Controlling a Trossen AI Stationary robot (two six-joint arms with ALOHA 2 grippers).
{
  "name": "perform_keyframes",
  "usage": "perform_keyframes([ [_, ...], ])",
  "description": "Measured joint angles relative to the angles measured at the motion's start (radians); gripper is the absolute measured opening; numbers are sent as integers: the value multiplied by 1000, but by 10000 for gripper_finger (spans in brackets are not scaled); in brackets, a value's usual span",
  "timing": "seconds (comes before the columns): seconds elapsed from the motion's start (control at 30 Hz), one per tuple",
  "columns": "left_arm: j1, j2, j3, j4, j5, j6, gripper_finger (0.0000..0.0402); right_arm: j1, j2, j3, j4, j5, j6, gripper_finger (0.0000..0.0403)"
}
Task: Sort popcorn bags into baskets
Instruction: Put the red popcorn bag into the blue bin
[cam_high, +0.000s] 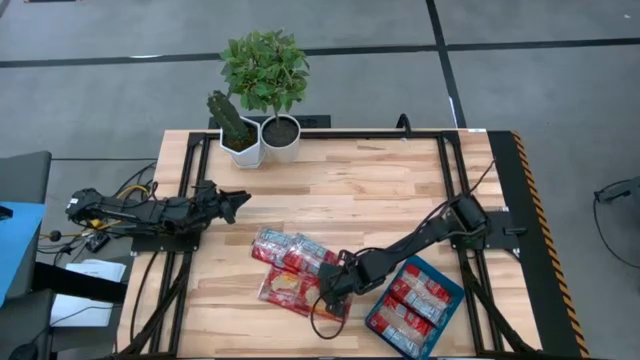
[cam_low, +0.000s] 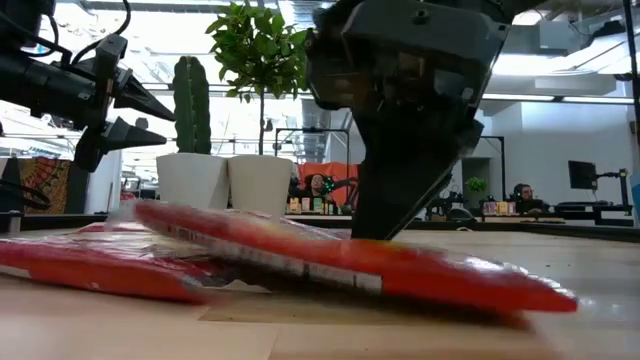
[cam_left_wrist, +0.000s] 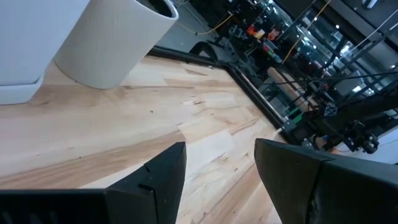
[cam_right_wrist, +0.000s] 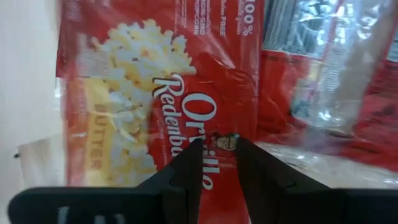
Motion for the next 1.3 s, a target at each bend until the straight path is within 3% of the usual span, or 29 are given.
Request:
perform_keyframes([
  [0.2,0,0,0,0,1,0,183,0,26,5,-18,-10,16,116],
  [0.4,0,0,0,0,0,0,183,-11,27,4,-142,-29,59,21],
  [0.6,0,0,0,0,0,0,183,-23,5,1,-136,-61,62,6],
  [1.1,0,0,0,0,-1,0,183,-24,-208,-3,-207,3,62,6],
  [1.3,0,0,0,0,8,-1,183,-14,-211,-2,-238,-31,52,86],
])
